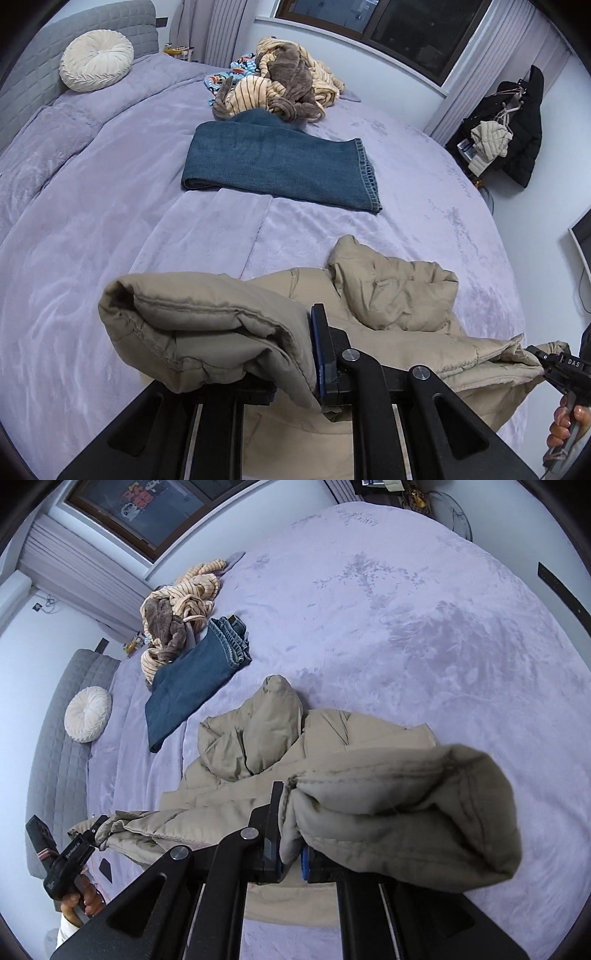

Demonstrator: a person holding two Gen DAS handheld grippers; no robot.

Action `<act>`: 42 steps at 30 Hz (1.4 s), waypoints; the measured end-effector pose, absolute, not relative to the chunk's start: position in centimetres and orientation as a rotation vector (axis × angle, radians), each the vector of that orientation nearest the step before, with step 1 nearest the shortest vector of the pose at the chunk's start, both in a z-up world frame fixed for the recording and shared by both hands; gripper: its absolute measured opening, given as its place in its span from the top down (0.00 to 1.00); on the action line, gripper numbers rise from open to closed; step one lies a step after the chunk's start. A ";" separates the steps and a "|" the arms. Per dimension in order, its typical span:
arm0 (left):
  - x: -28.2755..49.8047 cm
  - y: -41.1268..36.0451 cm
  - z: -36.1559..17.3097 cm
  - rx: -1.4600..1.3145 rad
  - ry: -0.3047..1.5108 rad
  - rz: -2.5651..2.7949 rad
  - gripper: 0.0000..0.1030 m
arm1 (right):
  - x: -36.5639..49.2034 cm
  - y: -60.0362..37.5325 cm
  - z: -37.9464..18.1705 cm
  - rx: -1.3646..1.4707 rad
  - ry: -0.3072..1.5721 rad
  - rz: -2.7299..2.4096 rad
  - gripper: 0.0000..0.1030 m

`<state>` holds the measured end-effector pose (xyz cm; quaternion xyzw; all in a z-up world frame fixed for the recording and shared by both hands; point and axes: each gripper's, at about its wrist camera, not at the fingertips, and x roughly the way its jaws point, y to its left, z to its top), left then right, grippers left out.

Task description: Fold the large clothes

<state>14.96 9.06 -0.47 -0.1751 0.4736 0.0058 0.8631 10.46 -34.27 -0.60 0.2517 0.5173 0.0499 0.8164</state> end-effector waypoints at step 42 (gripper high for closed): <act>25.9 6.5 -16.7 -0.088 1.110 0.070 0.36 | 18.3 -36.8 -15.2 0.381 1.213 -0.106 0.98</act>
